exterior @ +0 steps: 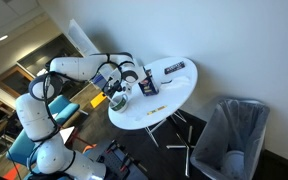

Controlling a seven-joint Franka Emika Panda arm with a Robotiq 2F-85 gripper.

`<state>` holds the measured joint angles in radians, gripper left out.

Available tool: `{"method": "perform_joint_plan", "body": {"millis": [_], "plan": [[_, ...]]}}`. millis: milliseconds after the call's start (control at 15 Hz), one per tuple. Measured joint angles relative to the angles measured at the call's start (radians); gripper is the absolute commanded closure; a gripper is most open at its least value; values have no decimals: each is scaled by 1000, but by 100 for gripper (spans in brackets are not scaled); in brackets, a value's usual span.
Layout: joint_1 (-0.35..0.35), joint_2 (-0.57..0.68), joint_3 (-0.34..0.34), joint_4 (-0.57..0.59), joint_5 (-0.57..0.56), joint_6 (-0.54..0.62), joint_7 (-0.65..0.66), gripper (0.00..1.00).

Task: Pour some of the things in the box into the mug and then stir them with the spoon

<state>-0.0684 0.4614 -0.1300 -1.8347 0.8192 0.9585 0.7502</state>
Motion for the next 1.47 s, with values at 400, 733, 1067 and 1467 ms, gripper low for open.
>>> {"method": "perform_joint_plan", "body": {"millis": [400, 733, 1067, 1467], "plan": [[9, -18, -25, -19, -32, 42, -3, 99], [20, -59, -31, -34, -47, 141, -4, 99], [30, -93, -24, -54, -53, 182, -46, 99], [30, -122, -17, -91, -52, 185, -176, 99]]}}
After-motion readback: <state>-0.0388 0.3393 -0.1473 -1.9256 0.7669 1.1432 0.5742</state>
